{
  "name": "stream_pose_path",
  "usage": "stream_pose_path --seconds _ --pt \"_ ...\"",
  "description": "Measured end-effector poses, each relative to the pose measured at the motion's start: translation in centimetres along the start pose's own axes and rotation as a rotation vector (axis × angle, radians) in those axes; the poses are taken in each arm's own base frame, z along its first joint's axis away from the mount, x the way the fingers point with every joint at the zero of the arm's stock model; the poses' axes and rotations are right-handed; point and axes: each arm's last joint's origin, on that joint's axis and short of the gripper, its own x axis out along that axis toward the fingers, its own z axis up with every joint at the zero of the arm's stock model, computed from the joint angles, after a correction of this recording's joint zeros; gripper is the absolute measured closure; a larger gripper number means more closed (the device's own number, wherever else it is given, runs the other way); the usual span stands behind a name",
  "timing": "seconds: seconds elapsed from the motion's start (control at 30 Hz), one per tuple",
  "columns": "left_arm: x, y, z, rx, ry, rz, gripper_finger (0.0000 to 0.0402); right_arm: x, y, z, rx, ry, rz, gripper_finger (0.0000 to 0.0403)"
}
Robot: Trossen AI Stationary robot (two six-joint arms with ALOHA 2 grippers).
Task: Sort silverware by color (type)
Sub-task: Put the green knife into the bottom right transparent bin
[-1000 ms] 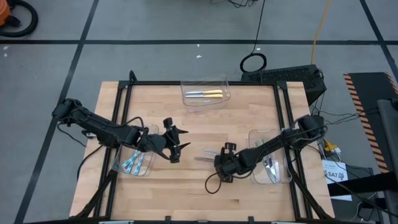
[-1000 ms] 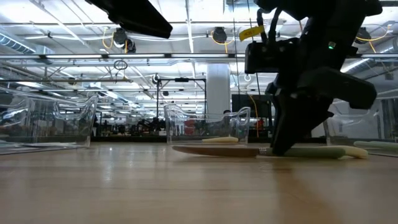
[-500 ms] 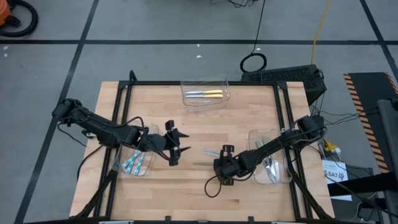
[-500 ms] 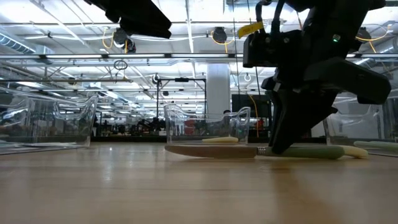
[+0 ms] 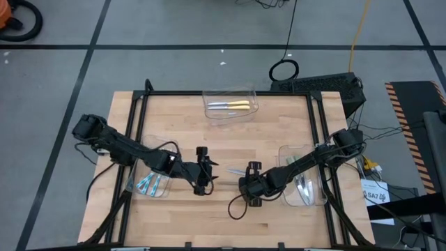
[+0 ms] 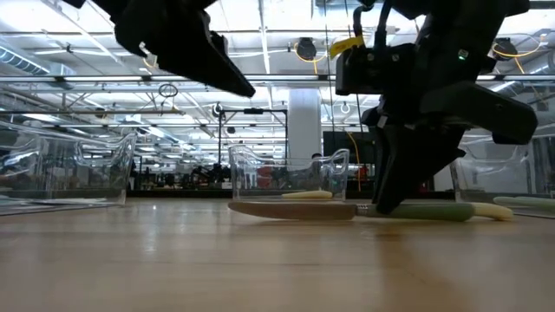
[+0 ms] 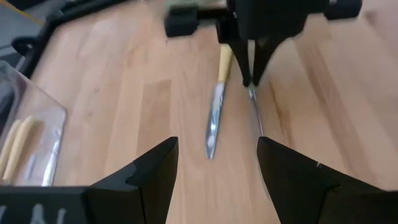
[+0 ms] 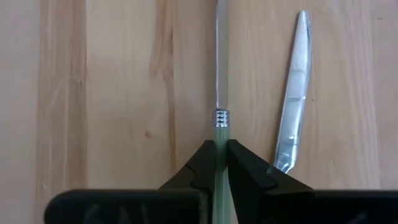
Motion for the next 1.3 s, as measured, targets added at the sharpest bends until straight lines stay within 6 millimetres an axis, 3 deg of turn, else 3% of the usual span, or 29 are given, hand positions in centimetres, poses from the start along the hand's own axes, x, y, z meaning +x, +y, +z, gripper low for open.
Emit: stream_pose_path --seconds 0.23,0.37,0.43,0.6,0.83,1.0,1.3 --pt "3.7 -1.6 1.1 0.064 0.108 -0.013 0.0174 0.1 -0.4 0.3 0.008 -0.001 0.014 0.0378" --pt "6.1 -2.4 1.3 0.097 0.290 -0.019 0.0174 0.1 -0.4 0.2 -0.001 0.001 0.013 0.0378" --pt "6.8 -2.6 1.4 0.099 0.395 -0.014 0.0174 0.1 -0.4 0.2 -0.002 0.003 0.011 0.0378" --pt "8.5 -3.3 1.6 0.100 0.465 -0.030 0.0174 0.1 -0.4 0.2 -0.006 0.002 0.010 0.0378" --pt "8.1 -2.8 1.1 0.081 0.524 -0.039 0.0174 0.1 -0.4 0.2 -0.004 0.001 0.009 0.0378" --pt "8.1 -3.1 1.7 0.066 0.470 -0.038 0.0174 0.1 -0.4 0.2 0.008 -0.001 0.010 0.0378" --pt "9.4 -3.4 -1.6 0.051 0.436 -0.022 0.0174 0.1 -0.4 0.2 0.019 -0.003 0.010 0.0378"
